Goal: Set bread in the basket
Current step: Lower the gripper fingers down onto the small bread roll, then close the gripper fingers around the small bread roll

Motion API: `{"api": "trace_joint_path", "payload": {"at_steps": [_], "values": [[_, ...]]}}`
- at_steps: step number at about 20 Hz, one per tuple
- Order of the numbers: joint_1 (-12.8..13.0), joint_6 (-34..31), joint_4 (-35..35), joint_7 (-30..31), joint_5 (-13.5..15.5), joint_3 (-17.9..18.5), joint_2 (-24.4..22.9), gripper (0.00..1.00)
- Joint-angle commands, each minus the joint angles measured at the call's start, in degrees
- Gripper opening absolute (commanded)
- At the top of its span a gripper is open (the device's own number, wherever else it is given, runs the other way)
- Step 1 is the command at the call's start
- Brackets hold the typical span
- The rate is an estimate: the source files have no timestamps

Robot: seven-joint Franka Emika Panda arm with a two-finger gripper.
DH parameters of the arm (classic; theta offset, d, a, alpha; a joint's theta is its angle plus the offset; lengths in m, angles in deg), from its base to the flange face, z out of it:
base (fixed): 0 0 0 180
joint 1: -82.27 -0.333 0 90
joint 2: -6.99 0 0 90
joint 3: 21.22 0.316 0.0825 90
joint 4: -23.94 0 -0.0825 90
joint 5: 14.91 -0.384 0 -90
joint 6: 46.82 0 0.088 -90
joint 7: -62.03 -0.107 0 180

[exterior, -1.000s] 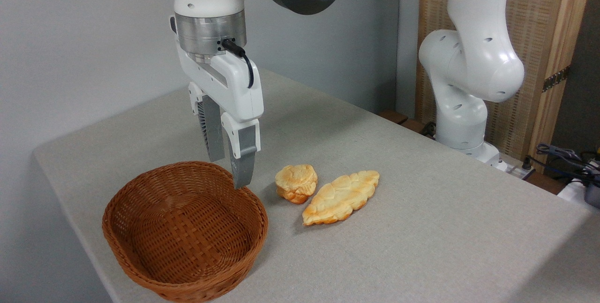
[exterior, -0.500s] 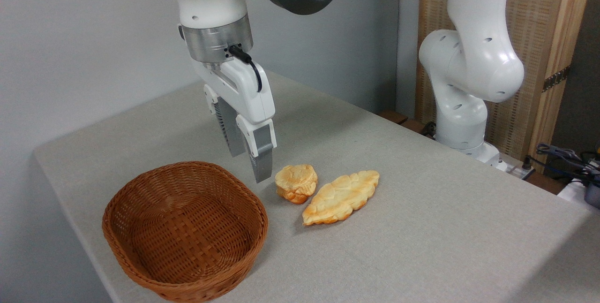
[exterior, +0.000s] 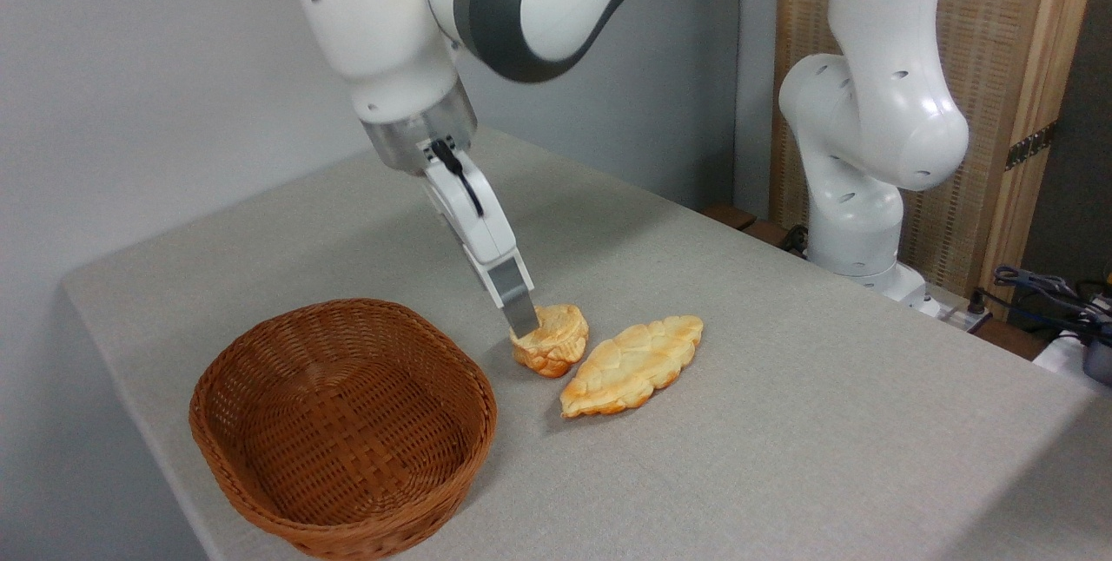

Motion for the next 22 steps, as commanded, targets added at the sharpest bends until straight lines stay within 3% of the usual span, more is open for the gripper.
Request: {"api": "trace_joint_path", "payload": {"at_steps": [1, 4, 7, 13, 22], "values": [[2.0, -0.3, -6.0, -4.5, -0.8, 0.3, -3.3, 1.0], [2.0, -0.3, -7.4, -6.5, -1.1, 0.4, -3.3, 1.0], [2.0, -0.2, -7.5, -7.9, -5.0, 0.4, -3.0, 1.0], [2.1, 0.9, -7.4, -8.2, -7.4, 0.4, -3.0, 1.0], [4.6, 1.9, -7.5, -8.2, -7.1, 0.3, -0.1, 1.0]]}}
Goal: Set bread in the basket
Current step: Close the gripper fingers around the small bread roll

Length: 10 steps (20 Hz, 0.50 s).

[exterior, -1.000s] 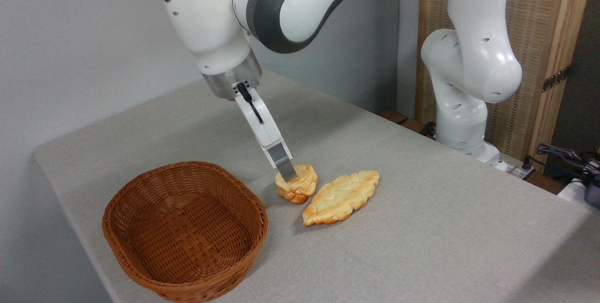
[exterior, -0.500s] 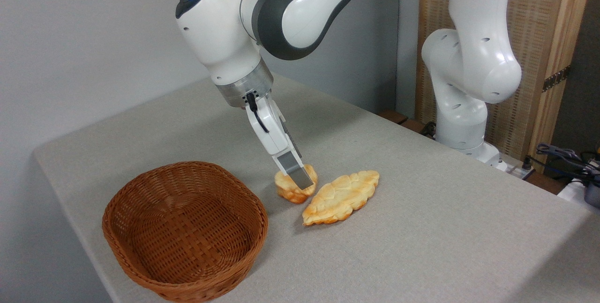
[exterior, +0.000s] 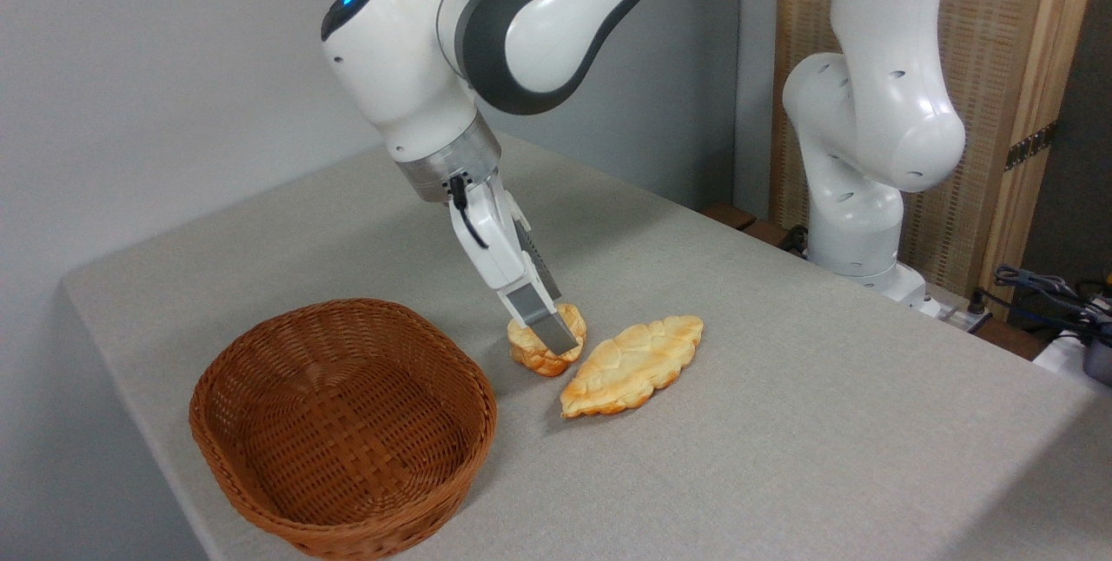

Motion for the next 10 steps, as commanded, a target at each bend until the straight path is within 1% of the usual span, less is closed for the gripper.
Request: {"api": "trace_joint_path", "payload": {"at_steps": [1, 3, 4, 5, 7, 9, 10], "values": [[0.9, 1.2, -0.4, -0.8, -0.5, 0.3, 0.6, 1.0], [0.9, 1.2, -0.4, -0.8, -0.5, 0.4, 0.6, 1.0], [0.9, 1.2, -0.4, -0.9, -0.5, 0.4, 0.6, 0.98], [0.9, 1.2, -0.4, -0.9, -0.7, 0.4, 0.6, 0.84], [0.9, 1.1, -0.4, -0.8, -0.7, 0.4, 0.6, 0.47], [0.9, 1.1, -0.4, -0.9, -0.7, 0.4, 0.6, 0.35], [0.9, 1.1, -0.4, -1.0, -0.7, 0.5, 0.6, 0.35]]}}
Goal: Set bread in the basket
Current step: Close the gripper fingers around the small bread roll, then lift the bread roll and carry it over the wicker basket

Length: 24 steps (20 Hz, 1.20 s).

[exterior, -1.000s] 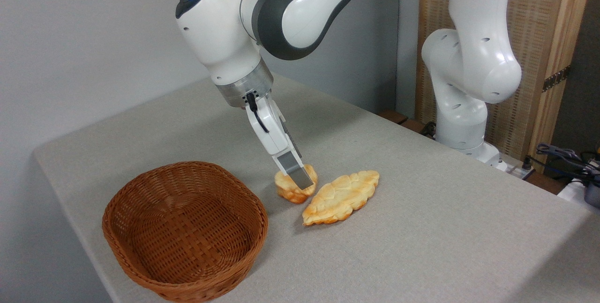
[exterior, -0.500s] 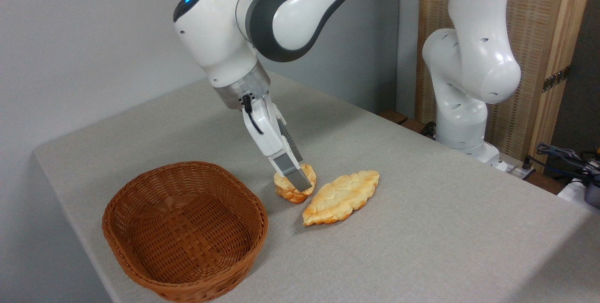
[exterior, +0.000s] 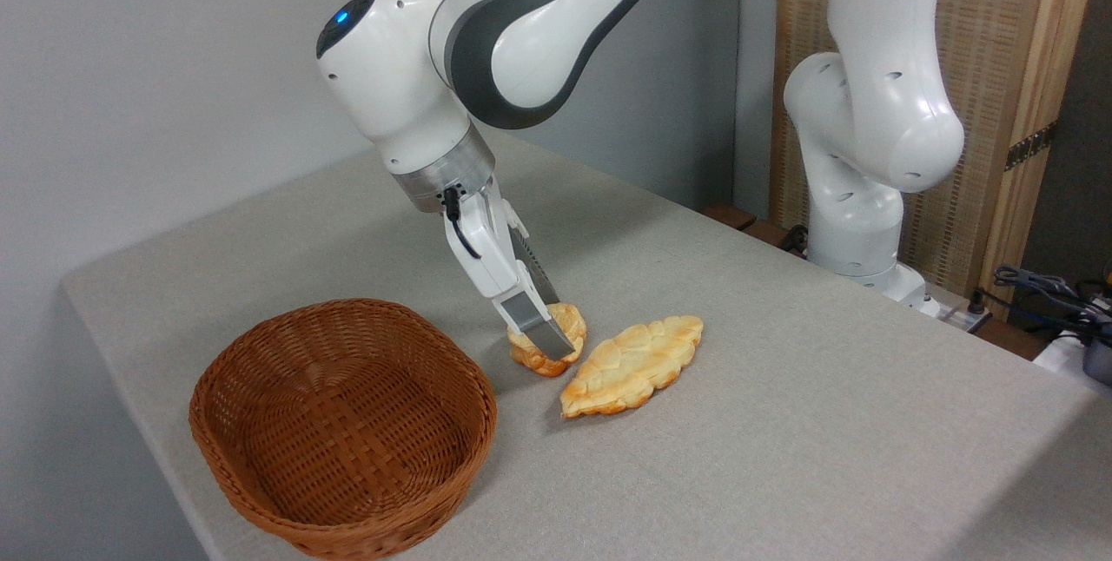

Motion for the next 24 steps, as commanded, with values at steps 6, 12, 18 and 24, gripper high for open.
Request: {"api": "trace_joint_path", "payload": {"at_steps": [6, 12, 18, 24], "values": [[0.3, 0.6, -0.1, -0.9, -0.6, 0.5, -0.7, 0.35], [-0.5, -3.6, 7.3, -0.8, -0.4, 1.4, -3.1, 0.36], [-0.6, 1.0, 12.2, -0.5, 4.2, 5.7, -2.3, 0.43], [-0.6, 15.1, 12.2, 1.5, 6.7, 6.0, 1.2, 0.94]]}}
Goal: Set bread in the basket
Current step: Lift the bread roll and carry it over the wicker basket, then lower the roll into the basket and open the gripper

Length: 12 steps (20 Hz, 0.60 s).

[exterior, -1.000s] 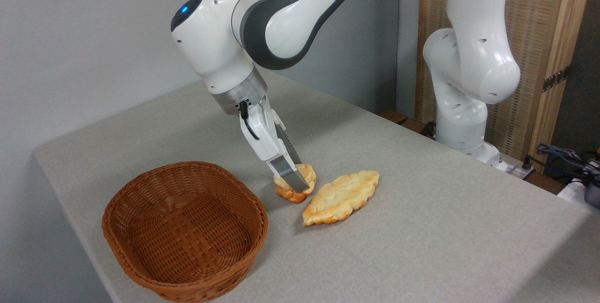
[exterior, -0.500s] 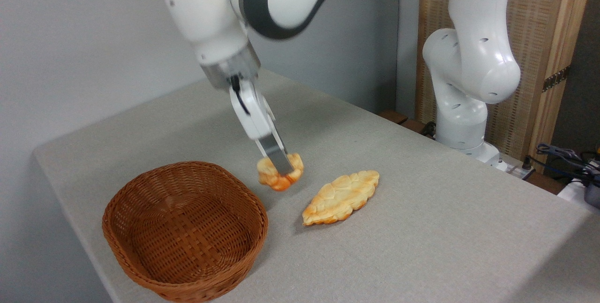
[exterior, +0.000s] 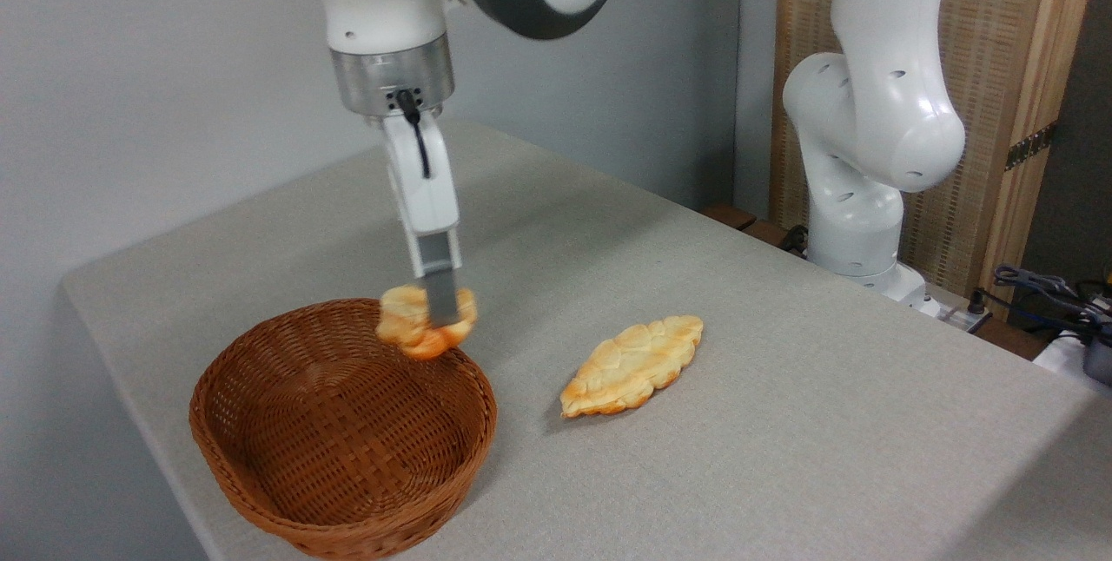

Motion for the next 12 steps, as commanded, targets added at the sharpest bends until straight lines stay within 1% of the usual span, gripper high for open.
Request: {"api": "trace_joint_path", "payload": {"at_steps": [1, 7, 12], "values": [[0.3, 5.9, 1.0, 0.9, 1.3, 0.5, 3.3, 0.99], [0.3, 6.1, 1.0, 1.1, 1.3, 0.5, 4.2, 1.0], [0.3, 5.8, 1.1, 1.4, 1.3, 0.5, 4.1, 1.0]]}}
